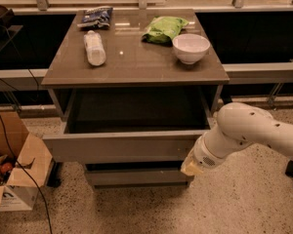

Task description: Close top drawer

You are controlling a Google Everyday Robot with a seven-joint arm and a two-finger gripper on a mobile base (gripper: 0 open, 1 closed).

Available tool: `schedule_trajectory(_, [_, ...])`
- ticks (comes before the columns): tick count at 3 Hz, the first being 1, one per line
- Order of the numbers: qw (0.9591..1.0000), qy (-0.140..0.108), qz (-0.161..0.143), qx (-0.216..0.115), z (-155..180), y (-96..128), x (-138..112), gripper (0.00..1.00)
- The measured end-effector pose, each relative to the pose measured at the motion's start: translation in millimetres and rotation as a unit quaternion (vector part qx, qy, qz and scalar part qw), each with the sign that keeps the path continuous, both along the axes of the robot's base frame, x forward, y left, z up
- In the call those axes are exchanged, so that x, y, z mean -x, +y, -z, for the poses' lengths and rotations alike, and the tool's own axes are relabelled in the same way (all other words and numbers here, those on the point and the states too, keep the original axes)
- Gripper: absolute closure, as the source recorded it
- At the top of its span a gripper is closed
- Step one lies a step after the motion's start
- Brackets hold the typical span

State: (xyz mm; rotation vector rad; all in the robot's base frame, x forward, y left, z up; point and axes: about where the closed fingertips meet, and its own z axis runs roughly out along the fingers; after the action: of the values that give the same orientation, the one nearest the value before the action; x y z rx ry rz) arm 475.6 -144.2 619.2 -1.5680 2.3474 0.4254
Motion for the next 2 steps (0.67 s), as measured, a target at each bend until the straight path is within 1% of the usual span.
schedule_trajectory(1, [0.9994,-0.034,-0.006,0.001,0.1,14.0,-15.2,1.00])
schedule_trajectory(2, [0.9954,-0.094,-0.018,0.009,-2.2,29.0,-57.9,1.00])
